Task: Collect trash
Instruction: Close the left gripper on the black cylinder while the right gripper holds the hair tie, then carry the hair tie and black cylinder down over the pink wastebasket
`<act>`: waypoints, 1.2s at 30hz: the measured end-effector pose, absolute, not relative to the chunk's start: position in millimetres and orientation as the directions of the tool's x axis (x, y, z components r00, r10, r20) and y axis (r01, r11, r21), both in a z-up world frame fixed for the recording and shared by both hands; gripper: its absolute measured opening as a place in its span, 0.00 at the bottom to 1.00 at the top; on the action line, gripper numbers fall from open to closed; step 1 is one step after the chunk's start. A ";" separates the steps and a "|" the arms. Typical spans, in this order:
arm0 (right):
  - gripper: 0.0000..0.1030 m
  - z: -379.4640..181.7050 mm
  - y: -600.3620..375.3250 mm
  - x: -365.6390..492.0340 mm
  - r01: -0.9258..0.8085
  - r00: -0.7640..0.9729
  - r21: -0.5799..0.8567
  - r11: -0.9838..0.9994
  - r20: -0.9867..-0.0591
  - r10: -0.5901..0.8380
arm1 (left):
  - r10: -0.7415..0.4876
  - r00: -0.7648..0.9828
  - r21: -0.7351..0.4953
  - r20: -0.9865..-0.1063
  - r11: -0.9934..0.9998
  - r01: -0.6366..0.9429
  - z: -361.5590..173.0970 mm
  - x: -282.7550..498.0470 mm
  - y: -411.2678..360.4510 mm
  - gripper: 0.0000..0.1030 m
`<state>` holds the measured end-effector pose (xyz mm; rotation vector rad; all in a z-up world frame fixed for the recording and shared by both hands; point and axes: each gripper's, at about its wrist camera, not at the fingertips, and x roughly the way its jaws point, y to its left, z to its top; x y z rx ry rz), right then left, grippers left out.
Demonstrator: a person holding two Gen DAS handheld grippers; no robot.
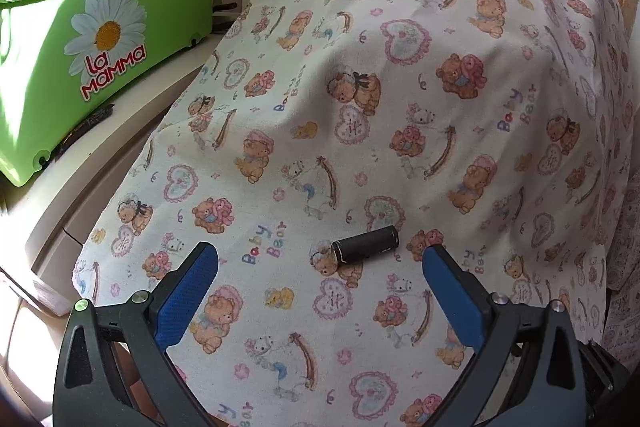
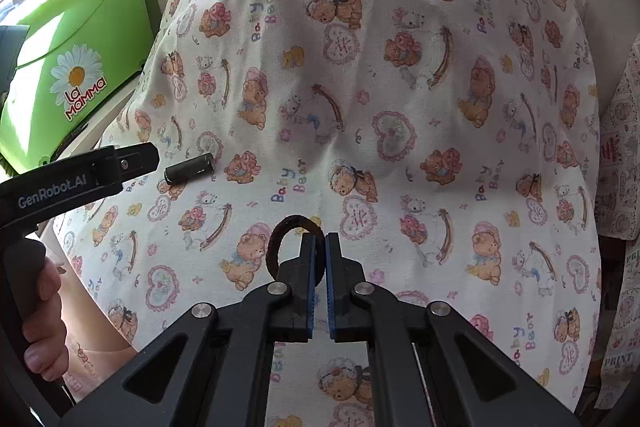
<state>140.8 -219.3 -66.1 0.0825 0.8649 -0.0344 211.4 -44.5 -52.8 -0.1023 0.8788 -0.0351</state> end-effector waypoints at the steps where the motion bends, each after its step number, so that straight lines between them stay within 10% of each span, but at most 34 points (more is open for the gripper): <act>1: 0.05 -65.8 -219.4 140.5 0.070 0.651 0.048 0.996 -0.759 -0.010 | -0.054 0.660 -0.107 -0.749 0.993 -0.041 -51.4 211.6 -46.8 0.98; 10: 0.05 -55.9 -230.3 138.4 0.109 0.668 0.020 0.994 -0.742 -0.058 | 0.013 0.595 -0.014 -0.804 0.999 -0.041 -77.7 242.3 -90.8 0.93; 21: 0.05 -46.2 -242.2 139.1 0.131 0.677 0.028 0.991 -0.733 -0.068 | 0.007 0.502 -0.024 -0.865 0.998 -0.055 -89.6 260.0 -97.1 0.47; 36: 0.05 -48.7 -236.8 131.7 0.111 0.679 0.020 0.994 -0.732 -0.061 | -0.098 0.511 -0.066 -0.854 0.995 0.081 -44.0 212.7 -60.5 0.46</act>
